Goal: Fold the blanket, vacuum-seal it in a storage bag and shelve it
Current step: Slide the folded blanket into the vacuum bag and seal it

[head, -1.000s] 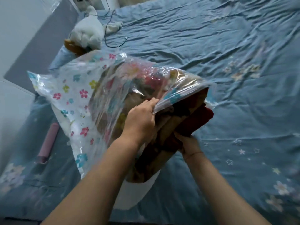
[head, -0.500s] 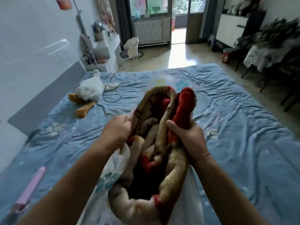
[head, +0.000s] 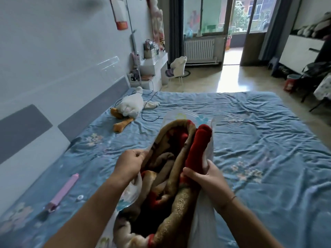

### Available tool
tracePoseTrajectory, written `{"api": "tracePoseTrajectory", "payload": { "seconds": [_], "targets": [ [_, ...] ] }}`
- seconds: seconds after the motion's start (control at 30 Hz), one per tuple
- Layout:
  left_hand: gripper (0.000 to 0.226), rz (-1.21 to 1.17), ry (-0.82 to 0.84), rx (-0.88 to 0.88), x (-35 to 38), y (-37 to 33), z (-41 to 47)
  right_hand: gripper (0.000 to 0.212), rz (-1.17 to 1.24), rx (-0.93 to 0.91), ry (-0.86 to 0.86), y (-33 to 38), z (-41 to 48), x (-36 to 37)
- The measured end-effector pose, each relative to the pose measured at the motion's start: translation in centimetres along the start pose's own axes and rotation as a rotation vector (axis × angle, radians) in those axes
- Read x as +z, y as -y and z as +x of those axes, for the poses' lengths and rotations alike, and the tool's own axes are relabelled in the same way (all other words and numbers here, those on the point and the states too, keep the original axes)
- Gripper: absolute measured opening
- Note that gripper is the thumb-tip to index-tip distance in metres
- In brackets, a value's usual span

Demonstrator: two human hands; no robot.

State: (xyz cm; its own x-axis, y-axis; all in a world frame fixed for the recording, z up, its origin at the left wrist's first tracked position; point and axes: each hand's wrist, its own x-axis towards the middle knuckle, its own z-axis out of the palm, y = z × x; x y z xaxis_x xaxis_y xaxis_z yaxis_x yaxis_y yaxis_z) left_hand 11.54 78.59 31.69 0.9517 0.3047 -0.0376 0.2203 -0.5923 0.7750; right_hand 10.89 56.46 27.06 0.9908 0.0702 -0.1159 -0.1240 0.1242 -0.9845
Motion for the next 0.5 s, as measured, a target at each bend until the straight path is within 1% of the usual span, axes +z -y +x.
{"api": "tracePoseTrajectory", "payload": {
  "seconds": [0.07, 0.1, 0.17, 0.23, 0.27, 0.3, 0.4, 0.43, 0.5],
  "targets": [
    [0.019, 0.137, -0.085, 0.025, -0.2, 0.3, -0.2, 0.058, -0.054, -0.002, 0.017, -0.4, -0.1, 0.0],
    [0.02, 0.221, -0.115, 0.044, -0.2, 0.5, -0.3, 0.052, -0.074, -0.01, 0.012, -0.6, -0.2, 0.1],
    [0.03, 0.366, -0.156, 0.066, -0.3, 0.7, -0.3, 0.04, -0.082, -0.012, -0.019, -0.8, -0.3, 0.4],
    [0.033, 0.449, -0.141, 0.077, -0.2, 1.1, 0.2, 0.036, -0.092, -0.021, -0.083, -0.6, -0.2, 0.6],
    [0.033, 0.438, -0.103, 0.1, -0.2, 1.2, 0.6, 0.036, -0.095, -0.023, -0.121, -0.6, 0.0, 0.6],
    [0.034, 0.353, -0.057, 0.119, -0.1, 1.1, 1.1, 0.036, -0.098, -0.017, -0.146, -0.4, 0.3, 0.6],
    [0.041, -0.082, 0.053, 0.118, -0.2, -0.9, 2.3, 0.037, -0.078, 0.001, -0.182, 1.5, 1.4, 0.3],
    [0.043, -0.187, 0.067, 0.123, -0.3, -2.1, 3.0, 0.036, -0.074, -0.015, -0.209, 2.9, 2.0, 0.0],
    [0.046, -0.324, 0.086, 0.172, -0.9, -5.2, 4.4, 0.026, -0.066, -0.084, -0.281, 6.6, 3.6, -0.7]
  ]
}}
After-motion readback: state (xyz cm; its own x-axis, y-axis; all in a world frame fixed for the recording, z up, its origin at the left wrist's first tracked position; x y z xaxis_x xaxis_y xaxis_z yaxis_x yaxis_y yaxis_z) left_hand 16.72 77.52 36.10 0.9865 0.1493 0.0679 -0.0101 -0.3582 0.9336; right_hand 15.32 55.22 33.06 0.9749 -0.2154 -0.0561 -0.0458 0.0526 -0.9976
